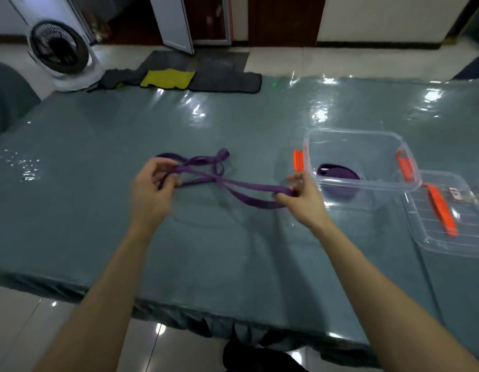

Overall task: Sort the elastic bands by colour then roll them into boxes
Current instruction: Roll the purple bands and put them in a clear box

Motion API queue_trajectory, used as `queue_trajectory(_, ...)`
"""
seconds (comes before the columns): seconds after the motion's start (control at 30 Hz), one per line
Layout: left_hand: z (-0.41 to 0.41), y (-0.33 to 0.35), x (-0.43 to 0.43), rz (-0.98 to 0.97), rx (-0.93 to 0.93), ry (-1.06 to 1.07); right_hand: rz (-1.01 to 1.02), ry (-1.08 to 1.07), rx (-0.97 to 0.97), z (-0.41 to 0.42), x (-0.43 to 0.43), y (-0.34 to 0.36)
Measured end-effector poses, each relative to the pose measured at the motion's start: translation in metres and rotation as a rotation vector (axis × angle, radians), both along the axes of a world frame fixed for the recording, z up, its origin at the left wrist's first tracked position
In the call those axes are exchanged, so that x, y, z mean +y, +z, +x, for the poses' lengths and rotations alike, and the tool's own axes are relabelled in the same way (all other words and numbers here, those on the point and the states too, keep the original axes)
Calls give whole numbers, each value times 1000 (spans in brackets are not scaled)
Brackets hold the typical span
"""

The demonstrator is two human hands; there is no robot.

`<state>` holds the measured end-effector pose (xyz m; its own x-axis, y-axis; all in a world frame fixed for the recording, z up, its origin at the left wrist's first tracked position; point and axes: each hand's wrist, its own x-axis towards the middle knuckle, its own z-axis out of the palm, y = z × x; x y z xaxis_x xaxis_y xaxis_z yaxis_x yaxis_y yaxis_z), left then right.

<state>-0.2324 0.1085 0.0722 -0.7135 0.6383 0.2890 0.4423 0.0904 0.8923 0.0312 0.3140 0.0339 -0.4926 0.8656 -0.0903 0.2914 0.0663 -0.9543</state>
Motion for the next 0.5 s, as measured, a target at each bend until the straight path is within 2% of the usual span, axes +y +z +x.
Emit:
queue_trajectory(0.07,-16,34,12,83,36,53,211,66,79,9,24,43)
queue_trajectory(0.13,-27,67,29,144,69,89,386,191,-128,16,36,66)
queue_trajectory(0.2,-32,83,45,114,133,81,421,308,-424,21,44,73)
queue_trajectory(0.23,-34,83,50,77,178,84,416,296,-470,22,48,76)
queue_trajectory(0.27,-36,79,52,57,195,107,420,253,-440,21,52,85)
queue_trajectory(0.33,-46,67,51,58,130,214,346,148,-135,19,57,110)
queue_trajectory(0.4,-51,62,50,77,42,293,343,246,-35,20,60,123)
queue_trajectory(0.43,-52,64,52,108,0,312,369,351,-177,19,60,122)
queue_trajectory(0.5,-56,70,56,136,-24,304,474,602,-676,19,56,111)
